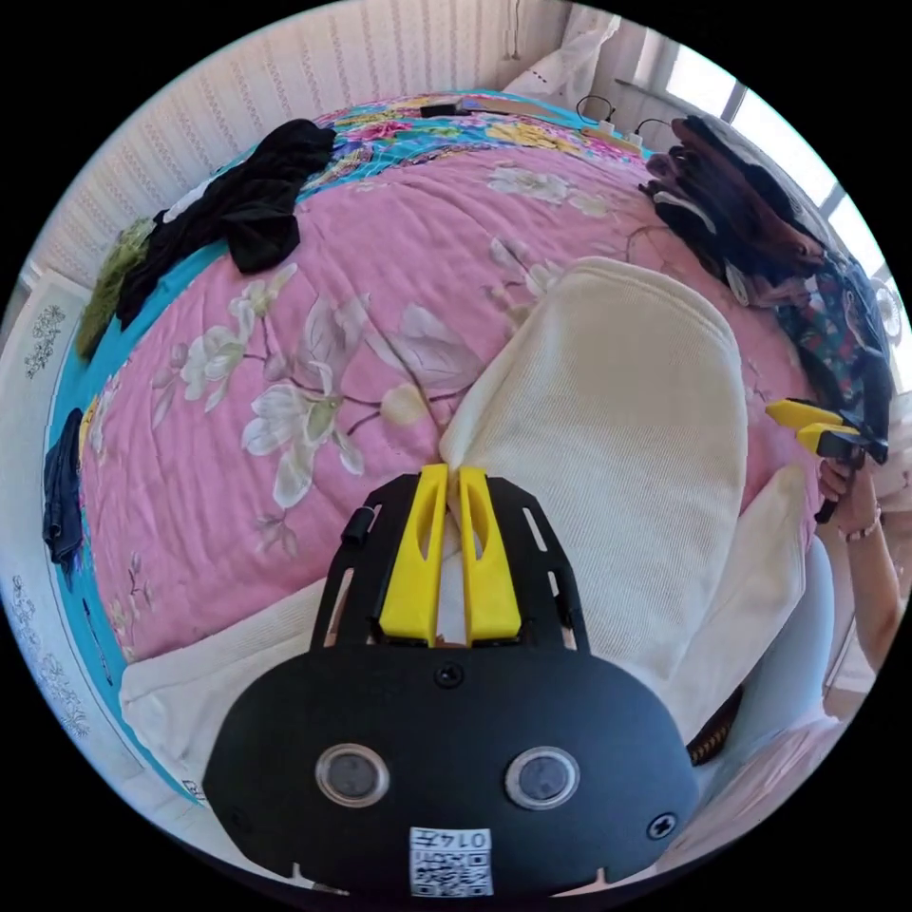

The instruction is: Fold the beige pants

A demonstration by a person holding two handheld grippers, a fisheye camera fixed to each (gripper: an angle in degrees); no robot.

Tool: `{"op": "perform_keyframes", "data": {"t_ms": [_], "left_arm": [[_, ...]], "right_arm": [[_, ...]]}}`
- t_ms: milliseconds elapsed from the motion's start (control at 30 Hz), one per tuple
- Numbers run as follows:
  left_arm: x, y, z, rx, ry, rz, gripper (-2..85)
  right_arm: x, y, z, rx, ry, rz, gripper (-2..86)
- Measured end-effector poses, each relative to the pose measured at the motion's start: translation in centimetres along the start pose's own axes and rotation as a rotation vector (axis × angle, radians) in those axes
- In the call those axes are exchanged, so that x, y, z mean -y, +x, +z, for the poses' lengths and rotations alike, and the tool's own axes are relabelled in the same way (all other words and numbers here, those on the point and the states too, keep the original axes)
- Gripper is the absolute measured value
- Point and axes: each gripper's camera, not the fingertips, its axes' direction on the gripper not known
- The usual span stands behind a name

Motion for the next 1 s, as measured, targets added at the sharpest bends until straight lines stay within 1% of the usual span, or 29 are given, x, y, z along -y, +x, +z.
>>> {"op": "perform_keyframes", "data": {"t_ms": [100, 167, 200, 233, 267, 333, 433, 500, 533, 600, 633, 667, 733, 800, 833, 867, 900, 933, 967, 1000], "left_arm": [[0.4, 0.0, -0.9, 0.033, 0.022, -0.011, -0.2], [0.2, -0.8, -3.0, 0.115, 0.1, -0.069, -0.1], [0.1, -1.1, -3.5, 0.114, 0.117, -0.073, 0.0], [0.1, -1.6, -3.6, 0.092, 0.094, -0.054, 0.2], [0.5, -1.8, -2.7, 0.086, 0.002, -0.022, 0.7], [0.6, -1.8, -2.0, 0.088, -0.031, -0.008, 1.6], [1.0, -2.2, -3.6, 0.053, 0.01, -0.062, 3.9], [1.5, -2.3, -5.3, 0.058, 0.044, -0.072, 5.1], [1.8, -2.3, -6.6, 0.051, 0.093, -0.067, 5.4], [2.4, -1.8, -8.1, -0.032, 0.162, -0.042, 5.3], [3.1, -1.3, -8.4, -0.101, 0.192, -0.021, 5.7], [4.2, -0.6, -8.0, -0.124, 0.19, -0.006, 6.5], [6.2, 0.6, -6.3, -0.088, 0.157, 0.003, 8.3], [8.2, 1.2, -3.4, -0.075, 0.066, -0.025, 9.4], [9.4, 1.7, -1.1, -0.115, -0.032, -0.031, 10.0], [10.0, 2.3, -0.2, -0.09, -0.065, -0.035, 8.7], [10.2, 2.8, -0.3, -0.066, -0.055, -0.011, 8.1], [10.7, 3.8, -1.3, -0.115, -0.003, 0.038, 3.4], [11.4, 4.7, -2.6, -0.15, 0.064, 0.054, 0.8], [11.9, 5.2, -3.4, -0.148, 0.093, 0.06, 0.4]], "right_arm": [[2.1, 0.4, 1.9, 0.013, -0.036, 0.002, 13.3], [3.4, 0.7, 3.0, 0.018, -0.06, 0.011, 13.5], [3.6, 0.8, 3.2, 0.024, -0.062, 0.014, 13.5], [4.1, 0.8, 3.5, 0.042, -0.064, 0.014, 13.5], [4.6, 0.8, 3.8, 0.053, -0.071, 0.007, 13.4], [5.3, 0.8, 4.4, 0.042, -0.1, 0.005, 13.3], [6.4, 1.4, 5.1, 0.025, -0.136, 0.033, 11.4], [7.0, 2.0, 5.1, 0.055, -0.136, 0.058, 10.0], [7.3, 2.3, 5.1, 0.057, -0.143, 0.079, 8.5], [7.6, 2.4, 5.0, 0.03, -0.146, 0.087, 6.8], [7.6, 2.2, 4.9, 0.027, -0.139, 0.07, 5.8], [7.5, 2.1, 4.7, 0.028, -0.131, 0.058, 5.0], [7.2, 2.1, 4.3, 0.043, -0.122, 0.047, 3.9], [6.9, 2.0, 3.6, 0.06, -0.109, 0.028, 3.1], [6.6, 1.9, 3.0, 0.066, -0.099, 0.015, 2.7], [6.2, 1.7, 2.3, 0.071, -0.089, 0.0, 2.4], [6.0, 1.7, 2.0, 0.074, -0.084, -0.009, 2.3], [5.6, 1.5, 1.4, 0.085, -0.077, -0.03, 2.0], [5.2, 1.3, 0.7, 0.097, -0.064, -0.049, 1.8], [5.0, 1.3, 0.2, 0.096, -0.048, -0.057, 1.8]]}}
